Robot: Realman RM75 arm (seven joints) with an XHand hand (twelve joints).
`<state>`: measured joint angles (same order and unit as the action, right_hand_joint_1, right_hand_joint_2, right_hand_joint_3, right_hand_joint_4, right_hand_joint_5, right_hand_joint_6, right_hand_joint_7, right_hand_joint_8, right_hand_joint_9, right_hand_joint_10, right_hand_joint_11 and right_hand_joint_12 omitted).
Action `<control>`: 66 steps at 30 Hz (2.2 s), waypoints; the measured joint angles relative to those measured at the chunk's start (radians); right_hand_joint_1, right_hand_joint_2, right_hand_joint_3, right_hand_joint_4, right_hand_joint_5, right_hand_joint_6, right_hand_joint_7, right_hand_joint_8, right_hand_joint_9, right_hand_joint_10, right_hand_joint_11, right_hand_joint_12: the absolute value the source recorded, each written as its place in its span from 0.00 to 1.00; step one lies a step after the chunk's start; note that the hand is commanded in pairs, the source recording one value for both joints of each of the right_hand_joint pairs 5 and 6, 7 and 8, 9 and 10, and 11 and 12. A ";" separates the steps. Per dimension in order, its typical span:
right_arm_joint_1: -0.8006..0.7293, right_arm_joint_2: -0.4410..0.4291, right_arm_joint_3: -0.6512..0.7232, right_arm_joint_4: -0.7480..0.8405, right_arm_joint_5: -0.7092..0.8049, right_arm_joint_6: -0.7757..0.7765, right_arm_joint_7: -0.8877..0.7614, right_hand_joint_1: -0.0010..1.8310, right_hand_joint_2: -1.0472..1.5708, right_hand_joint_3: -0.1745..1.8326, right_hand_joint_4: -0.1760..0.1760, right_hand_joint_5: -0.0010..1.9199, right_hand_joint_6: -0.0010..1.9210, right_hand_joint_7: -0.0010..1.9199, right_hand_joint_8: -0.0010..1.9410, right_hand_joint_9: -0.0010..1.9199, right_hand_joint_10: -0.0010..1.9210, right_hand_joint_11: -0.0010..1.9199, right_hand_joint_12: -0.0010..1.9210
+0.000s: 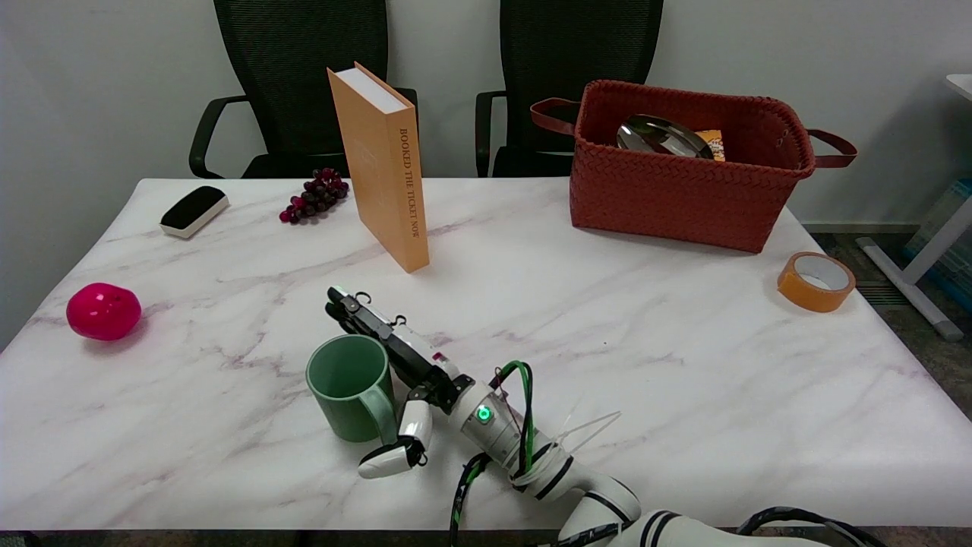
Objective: Pick up the green mug.
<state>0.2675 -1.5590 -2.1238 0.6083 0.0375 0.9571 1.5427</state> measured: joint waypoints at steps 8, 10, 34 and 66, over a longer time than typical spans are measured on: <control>0.008 -0.004 -0.005 0.009 -0.004 -0.033 -0.004 0.79 0.19 0.67 0.50 0.00 0.00 0.02 0.02 0.01 0.01 0.02 0.02; 0.011 -0.005 -0.007 0.010 -0.006 -0.041 -0.004 0.78 0.20 0.67 0.50 0.01 0.01 0.02 0.02 0.01 0.01 0.02 0.02; 0.042 -0.017 -0.010 0.011 -0.007 -0.116 -0.010 0.73 0.17 0.70 0.50 0.19 0.19 0.11 0.11 0.00 0.00 0.00 0.00; 0.052 -0.012 0.007 0.006 -0.002 -0.129 -0.013 0.74 0.08 1.00 0.50 0.32 0.32 0.40 0.39 0.35 0.35 0.45 0.45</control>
<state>0.3191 -1.5708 -2.1170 0.6147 0.0355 0.8284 1.5300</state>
